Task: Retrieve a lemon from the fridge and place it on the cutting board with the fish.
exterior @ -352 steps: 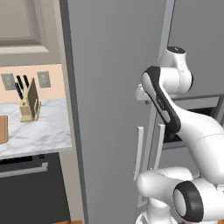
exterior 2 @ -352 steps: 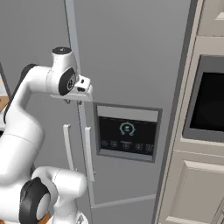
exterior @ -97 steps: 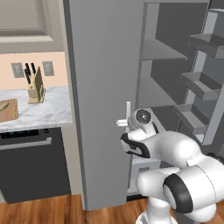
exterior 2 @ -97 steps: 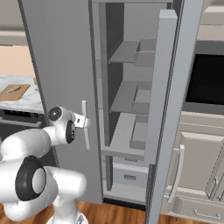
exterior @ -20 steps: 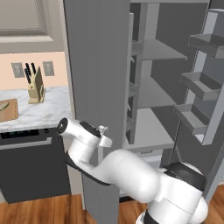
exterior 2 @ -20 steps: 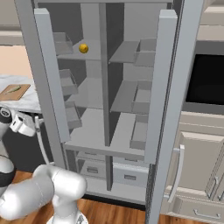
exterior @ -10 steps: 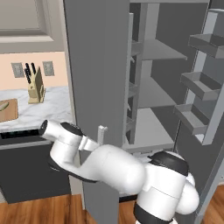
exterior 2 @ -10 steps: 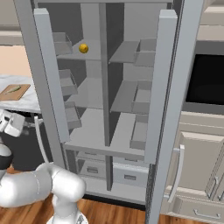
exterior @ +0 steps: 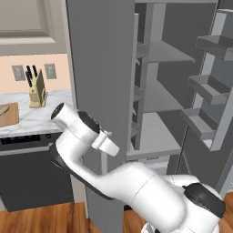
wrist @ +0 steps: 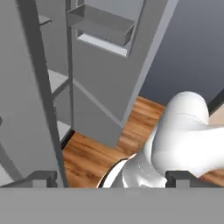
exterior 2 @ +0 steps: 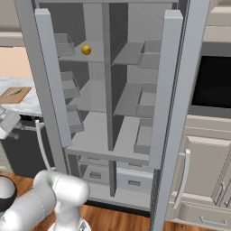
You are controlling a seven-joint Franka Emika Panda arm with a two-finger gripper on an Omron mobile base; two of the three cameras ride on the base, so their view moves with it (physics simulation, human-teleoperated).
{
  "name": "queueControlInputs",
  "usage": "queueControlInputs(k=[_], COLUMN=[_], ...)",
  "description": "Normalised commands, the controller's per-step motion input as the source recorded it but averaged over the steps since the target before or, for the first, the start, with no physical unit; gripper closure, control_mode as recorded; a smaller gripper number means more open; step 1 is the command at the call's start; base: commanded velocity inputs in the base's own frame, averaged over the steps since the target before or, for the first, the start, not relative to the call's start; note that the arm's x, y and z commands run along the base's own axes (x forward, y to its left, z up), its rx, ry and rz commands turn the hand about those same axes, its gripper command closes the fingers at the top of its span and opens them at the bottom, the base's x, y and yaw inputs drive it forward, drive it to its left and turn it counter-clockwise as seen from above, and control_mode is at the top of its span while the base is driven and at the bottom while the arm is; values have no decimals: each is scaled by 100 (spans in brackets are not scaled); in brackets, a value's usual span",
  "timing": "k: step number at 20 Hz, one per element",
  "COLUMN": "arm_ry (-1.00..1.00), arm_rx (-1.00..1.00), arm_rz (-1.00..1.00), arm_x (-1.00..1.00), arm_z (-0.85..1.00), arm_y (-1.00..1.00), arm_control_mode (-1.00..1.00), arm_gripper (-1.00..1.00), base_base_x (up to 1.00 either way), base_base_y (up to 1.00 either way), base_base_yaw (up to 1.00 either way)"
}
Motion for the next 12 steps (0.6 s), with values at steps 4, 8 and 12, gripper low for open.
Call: queueControlInputs(k=[4,8,12], arm_ry=[-18,-21,-10], arm_rx=[52,48,53], arm_rz=[22,23,22], arm_x=[-100,-93,-31], arm_z=[30,24,40], arm_y=[-97,-100,-99], arm_control_mode=[-100,-100,-100], arm_gripper=[-100,-100,-100], base_base_x=[0,0,0], base_base_y=[0,0,0], base_base_yaw=[0,0,0])
